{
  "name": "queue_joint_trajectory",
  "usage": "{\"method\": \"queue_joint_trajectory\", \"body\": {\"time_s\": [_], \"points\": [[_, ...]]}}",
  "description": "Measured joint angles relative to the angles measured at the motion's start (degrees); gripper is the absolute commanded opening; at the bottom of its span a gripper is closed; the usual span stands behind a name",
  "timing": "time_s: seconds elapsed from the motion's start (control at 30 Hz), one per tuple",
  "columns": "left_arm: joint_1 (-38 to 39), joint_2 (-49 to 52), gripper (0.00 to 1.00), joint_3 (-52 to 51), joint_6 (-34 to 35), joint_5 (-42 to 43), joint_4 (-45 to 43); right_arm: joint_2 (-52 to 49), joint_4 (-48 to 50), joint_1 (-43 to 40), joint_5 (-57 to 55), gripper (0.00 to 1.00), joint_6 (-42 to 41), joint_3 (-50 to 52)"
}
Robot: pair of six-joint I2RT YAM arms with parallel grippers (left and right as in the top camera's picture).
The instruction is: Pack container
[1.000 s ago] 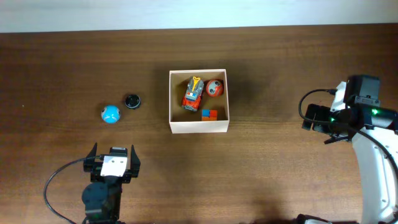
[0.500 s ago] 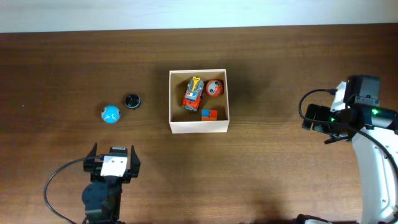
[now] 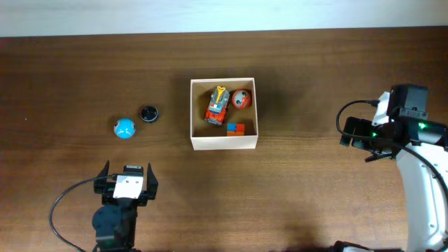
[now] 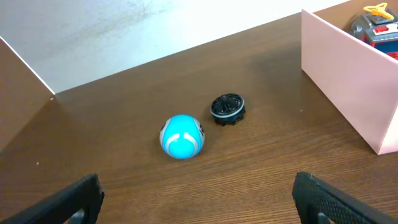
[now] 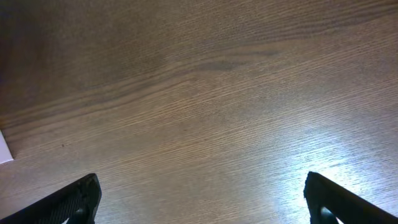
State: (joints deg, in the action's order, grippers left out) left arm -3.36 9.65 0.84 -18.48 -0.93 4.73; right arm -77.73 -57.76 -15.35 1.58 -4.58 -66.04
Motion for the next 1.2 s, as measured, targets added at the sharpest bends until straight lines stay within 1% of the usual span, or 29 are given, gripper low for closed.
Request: {"method": "queue_joint_trajectory", "body": {"time_s": [0.5, 0.7, 0.87, 1.0, 1.07, 1.13, 1.2], "points": [[0.0, 0.0, 0.99, 0.0, 0.0, 0.5, -0.6, 0.0, 0.0, 0.0, 0.0, 0.99, 0.0, 0.0], [0.0, 0.0, 0.99, 0.0, 0.0, 5.1, -1.9, 0.0, 0.0, 0.0, 0.0, 0.99, 0.0, 0.0], [0.0, 0.0, 0.99, 1.0, 0.0, 6.7, -4.0, 0.0, 0.0, 0.0, 0.0, 0.99, 0.0, 0.0], [0.0, 2.4, 0.99, 7.1, 0.0, 6.5, -2.7, 0.0, 0.0, 0.0, 0.0, 0.99, 0.0, 0.0], [0.0, 6.5, 0.99, 13.6, 0.0, 5.8, -1.9, 0.0, 0.1, 0.0, 0.0, 0.99, 0.0, 0.0], [0.0, 12.4, 0.99, 20.8, 0.0, 5.4, -0.1, 0.0, 0.0, 0.0, -0.1, 0.99, 0.0, 0.0], [0.0, 21.0, 0.99, 31.1, 0.0, 5.0, 4.4, 0.0, 0.2, 0.0, -0.1, 0.99, 0.0, 0.1]]}}
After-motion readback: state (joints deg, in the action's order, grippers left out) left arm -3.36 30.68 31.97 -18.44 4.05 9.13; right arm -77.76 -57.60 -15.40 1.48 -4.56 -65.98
